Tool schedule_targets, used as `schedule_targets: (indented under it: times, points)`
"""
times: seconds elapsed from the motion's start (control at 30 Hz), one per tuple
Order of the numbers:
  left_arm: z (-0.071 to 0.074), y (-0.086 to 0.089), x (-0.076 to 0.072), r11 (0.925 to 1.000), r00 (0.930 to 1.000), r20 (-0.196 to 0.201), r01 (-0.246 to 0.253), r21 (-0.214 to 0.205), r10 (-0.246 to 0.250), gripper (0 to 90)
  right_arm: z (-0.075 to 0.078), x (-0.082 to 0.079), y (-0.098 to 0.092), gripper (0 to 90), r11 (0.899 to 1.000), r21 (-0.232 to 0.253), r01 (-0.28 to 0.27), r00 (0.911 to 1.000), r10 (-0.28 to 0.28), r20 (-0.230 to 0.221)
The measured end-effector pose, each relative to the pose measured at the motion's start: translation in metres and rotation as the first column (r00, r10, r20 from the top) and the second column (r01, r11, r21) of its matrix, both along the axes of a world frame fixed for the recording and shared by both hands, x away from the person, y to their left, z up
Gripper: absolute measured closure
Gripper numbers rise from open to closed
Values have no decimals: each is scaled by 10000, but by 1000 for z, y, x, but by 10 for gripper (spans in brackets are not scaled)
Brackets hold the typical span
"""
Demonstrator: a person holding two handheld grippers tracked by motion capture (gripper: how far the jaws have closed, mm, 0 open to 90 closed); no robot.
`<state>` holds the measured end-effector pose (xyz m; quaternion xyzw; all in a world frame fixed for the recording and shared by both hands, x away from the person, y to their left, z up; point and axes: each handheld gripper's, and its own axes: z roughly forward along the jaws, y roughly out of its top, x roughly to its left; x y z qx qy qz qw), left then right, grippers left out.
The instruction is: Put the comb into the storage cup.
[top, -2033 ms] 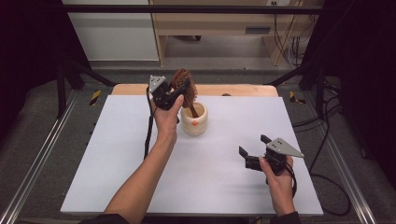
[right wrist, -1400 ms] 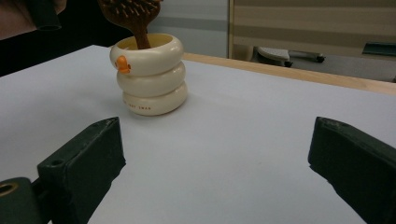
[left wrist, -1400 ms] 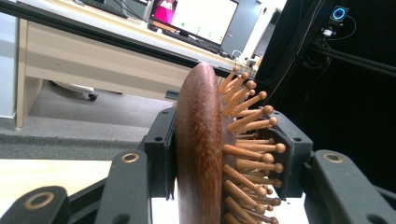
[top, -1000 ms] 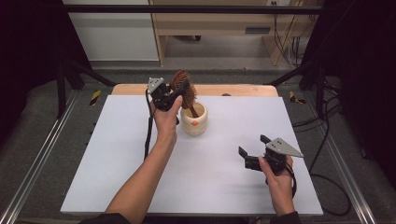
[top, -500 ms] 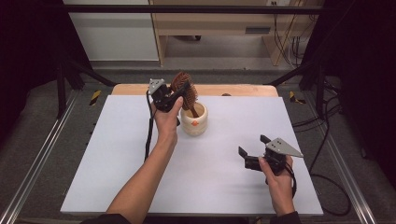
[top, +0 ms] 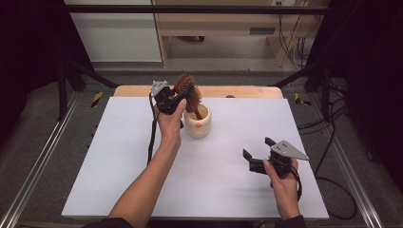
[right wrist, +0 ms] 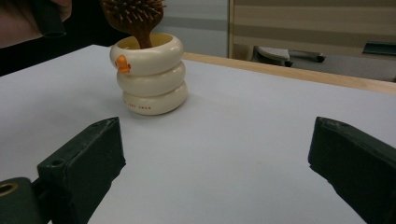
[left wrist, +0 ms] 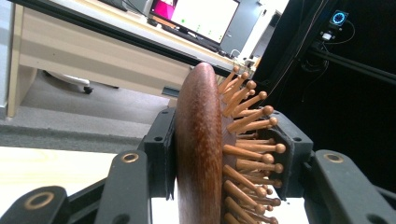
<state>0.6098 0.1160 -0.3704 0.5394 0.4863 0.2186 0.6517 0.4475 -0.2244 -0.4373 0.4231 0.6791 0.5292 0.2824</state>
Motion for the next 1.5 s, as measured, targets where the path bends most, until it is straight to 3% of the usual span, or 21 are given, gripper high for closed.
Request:
schedule_targets:
  times: [0.2, 0.53, 1.5]
  points:
    - [-3, -2, 0, 9998, 9999, -103, 27, -214, -29, 506, 0, 0, -1, 39, 10000, 6, 19, 10000, -19, 19]
    - [-7, -5, 0, 9999, 9999, -107, 51, -162, -53, 505, 0, 0, 0, 39, 10000, 20, 13, 10000, -13, 5]
    - [-12, 8, 1, 9994, 9992, -385, 123, -311, -135, 492, 0, 0, 1, 39, 10000, -29, -14, 10000, 14, -10]
